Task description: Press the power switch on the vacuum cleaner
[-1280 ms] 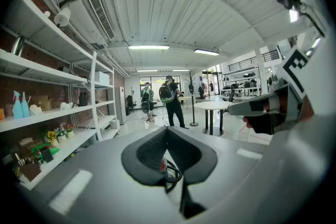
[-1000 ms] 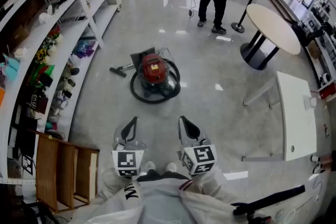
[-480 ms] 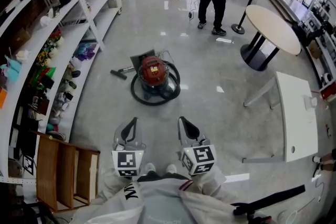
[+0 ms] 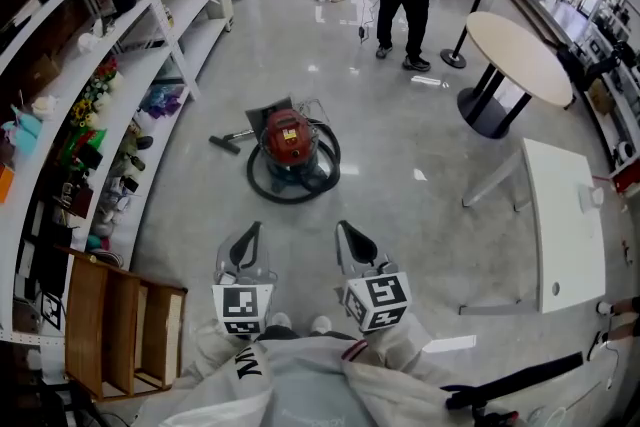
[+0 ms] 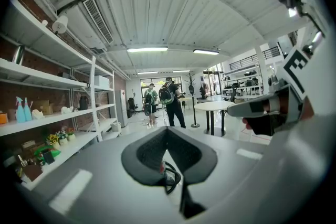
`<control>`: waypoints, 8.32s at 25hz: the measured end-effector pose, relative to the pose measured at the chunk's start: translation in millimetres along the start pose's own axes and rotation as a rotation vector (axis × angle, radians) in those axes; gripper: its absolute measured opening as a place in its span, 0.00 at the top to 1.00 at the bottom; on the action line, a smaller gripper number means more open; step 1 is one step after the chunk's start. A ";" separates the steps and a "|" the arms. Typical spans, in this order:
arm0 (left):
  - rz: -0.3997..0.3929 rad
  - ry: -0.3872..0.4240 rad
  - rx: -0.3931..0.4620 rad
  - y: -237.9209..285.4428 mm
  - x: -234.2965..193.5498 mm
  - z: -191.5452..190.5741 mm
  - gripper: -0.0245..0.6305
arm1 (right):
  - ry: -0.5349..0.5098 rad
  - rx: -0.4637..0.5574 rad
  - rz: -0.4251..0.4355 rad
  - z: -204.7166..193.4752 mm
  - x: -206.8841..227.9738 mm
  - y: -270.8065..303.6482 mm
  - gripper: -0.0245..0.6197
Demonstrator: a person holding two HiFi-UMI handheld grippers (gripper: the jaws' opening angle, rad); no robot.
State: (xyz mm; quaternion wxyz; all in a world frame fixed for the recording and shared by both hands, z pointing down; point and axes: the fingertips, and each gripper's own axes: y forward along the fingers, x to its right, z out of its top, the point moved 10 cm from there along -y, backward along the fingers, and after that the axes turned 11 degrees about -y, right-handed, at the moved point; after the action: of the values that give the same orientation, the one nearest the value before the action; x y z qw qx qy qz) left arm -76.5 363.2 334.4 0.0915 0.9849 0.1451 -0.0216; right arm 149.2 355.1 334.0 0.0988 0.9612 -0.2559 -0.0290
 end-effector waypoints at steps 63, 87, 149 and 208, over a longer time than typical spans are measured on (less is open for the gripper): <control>-0.069 -0.054 -0.081 163.8 -100.0 7.5 0.96 | -0.002 -0.103 -0.025 22.4 31.5 169.4 0.96; -0.088 -0.069 -0.040 211.5 -163.4 20.3 0.96 | -0.059 -0.093 -0.064 47.8 26.0 243.4 0.96; 0.041 -0.016 -0.113 409.8 -134.5 51.5 0.96 | 0.006 -0.110 0.082 53.9 207.5 394.7 0.96; 0.077 -0.183 -0.433 444.6 -179.7 -120.2 0.96 | 0.094 -0.533 0.139 -117.4 191.7 458.3 0.96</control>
State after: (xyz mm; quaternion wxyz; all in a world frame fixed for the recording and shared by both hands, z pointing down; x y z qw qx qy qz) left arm -117.7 -83.4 542.3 0.3139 0.9411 0.0999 -0.0756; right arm 105.1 -109.1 541.7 0.3617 0.8817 -0.2999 -0.0437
